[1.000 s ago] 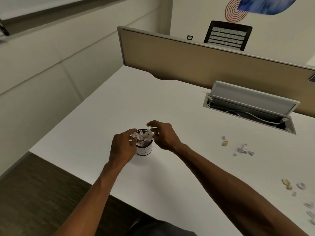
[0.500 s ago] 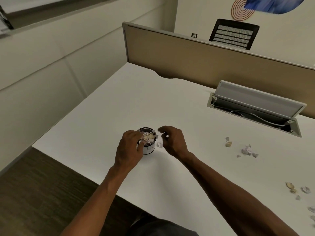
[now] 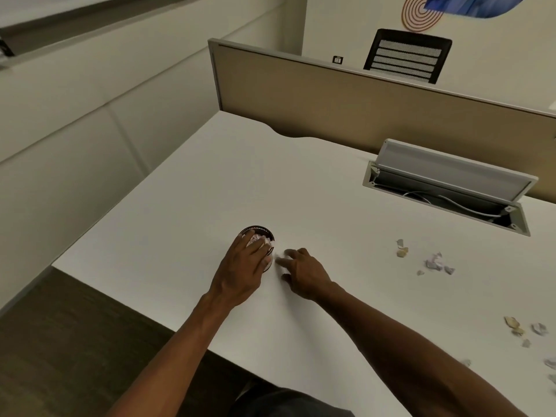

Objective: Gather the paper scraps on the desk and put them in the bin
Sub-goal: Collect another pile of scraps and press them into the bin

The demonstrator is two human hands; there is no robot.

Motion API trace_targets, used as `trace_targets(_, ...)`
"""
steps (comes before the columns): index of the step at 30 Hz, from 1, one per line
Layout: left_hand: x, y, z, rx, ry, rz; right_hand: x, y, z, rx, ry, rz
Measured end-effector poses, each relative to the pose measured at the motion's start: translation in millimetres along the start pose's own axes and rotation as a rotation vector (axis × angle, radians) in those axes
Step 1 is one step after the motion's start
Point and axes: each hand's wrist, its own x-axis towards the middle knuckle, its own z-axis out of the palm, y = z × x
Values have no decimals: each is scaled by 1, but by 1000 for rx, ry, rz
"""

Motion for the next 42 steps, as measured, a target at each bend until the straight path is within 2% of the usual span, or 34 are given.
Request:
trace_targets(5, -2, 2, 0, -10, -27, -39, -3, 6, 7, 13, 101, -25)
trace_targets(8, 2, 4, -1, -86, 55, -64, -3, 11, 8, 106, 154, 34)
trace_targets(11, 2, 6, -2, -173, 172, -209, 1, 12, 2, 282, 274, 138)
trace_targets(14, -3, 4, -3, -214, 235, -349, 8, 8, -6, 353, 356, 158)
trace_targets(16, -8, 0, -2, -223, 179, -405, 14, 4, -10, 337, 287, 121)
trace_targets(20, -18, -7, 4, -279, 37, -444, 20, -2, -7, 146, 84, -6)
trace_targets(24, -20, -10, 7, -324, 34, -437, 16, 2, 2, 78, 100, -34)
trace_targets(26, -21, -11, 9, -313, 33, -446, 14, 6, 3, 178, 174, 31)
trace_targets(30, -25, -11, 14, -316, 30, -432, 12, 5, -20, 628, 461, 289)
trace_targets(34, -24, -11, 15, -340, 30, -433, 13, -17, -52, 893, 623, 209)
trace_targets(36, -24, -10, 13, -345, 34, -427, 12, -30, -62, 847, 606, 61)
trace_targets(38, -24, -8, 11, -342, 41, -419, 10, -40, -65, 675, 544, -91)
trace_targets(40, -24, -7, 8, -350, 45, -420, 8, -43, -63, 547, 499, -133)
trace_targets(42, -24, -7, 5, -356, 59, -436, 5, -41, -59, 467, 531, -103)
